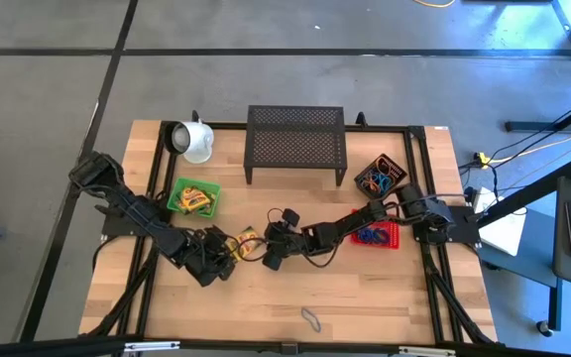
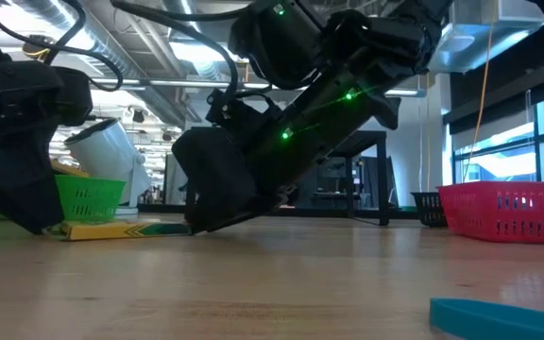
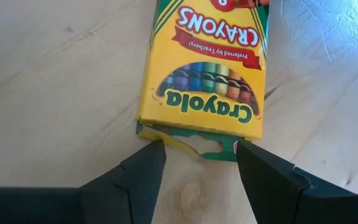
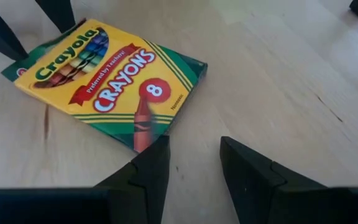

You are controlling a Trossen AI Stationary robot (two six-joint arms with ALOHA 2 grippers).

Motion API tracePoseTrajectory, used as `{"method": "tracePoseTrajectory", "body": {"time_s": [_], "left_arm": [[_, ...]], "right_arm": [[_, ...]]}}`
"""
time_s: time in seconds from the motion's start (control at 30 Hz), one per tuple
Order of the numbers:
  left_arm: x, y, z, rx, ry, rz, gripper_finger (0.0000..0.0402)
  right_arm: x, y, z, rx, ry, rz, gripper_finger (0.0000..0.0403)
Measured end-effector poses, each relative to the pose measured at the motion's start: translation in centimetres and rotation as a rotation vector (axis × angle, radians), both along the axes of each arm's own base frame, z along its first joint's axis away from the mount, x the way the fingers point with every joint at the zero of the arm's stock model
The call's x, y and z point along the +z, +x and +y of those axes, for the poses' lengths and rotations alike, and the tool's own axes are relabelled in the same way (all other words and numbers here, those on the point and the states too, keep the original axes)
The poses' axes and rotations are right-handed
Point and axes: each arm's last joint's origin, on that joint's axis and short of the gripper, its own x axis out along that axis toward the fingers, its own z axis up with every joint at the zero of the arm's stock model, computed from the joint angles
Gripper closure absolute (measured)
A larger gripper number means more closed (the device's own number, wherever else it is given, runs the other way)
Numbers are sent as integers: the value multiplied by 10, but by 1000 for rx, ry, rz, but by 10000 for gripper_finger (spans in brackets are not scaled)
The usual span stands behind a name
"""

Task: Pick & Place Office Desk Supplies
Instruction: Put the pack of crayons into the green bin

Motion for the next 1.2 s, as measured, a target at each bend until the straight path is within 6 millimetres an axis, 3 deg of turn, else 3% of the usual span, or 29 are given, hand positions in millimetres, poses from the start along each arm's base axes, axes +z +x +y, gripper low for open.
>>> {"method": "tracePoseTrajectory", "body": {"time_s": [0.3,0.7,0.8,1.03,1.2], "left_arm": [[0,2,1,-22,34,-15,218],[-1,-2,4,11,26,35,329],[-2,-3,4,28,1,50,331],[-2,-3,4,22,6,52,294],[-2,-3,4,-8,40,49,336]], "right_arm": [[1,3,5,40,10,-54,254],[1,4,6,52,24,-61,254],[1,4,6,52,25,-61,254],[1,4,6,38,43,-66,254],[1,4,7,34,55,-69,254]]}}
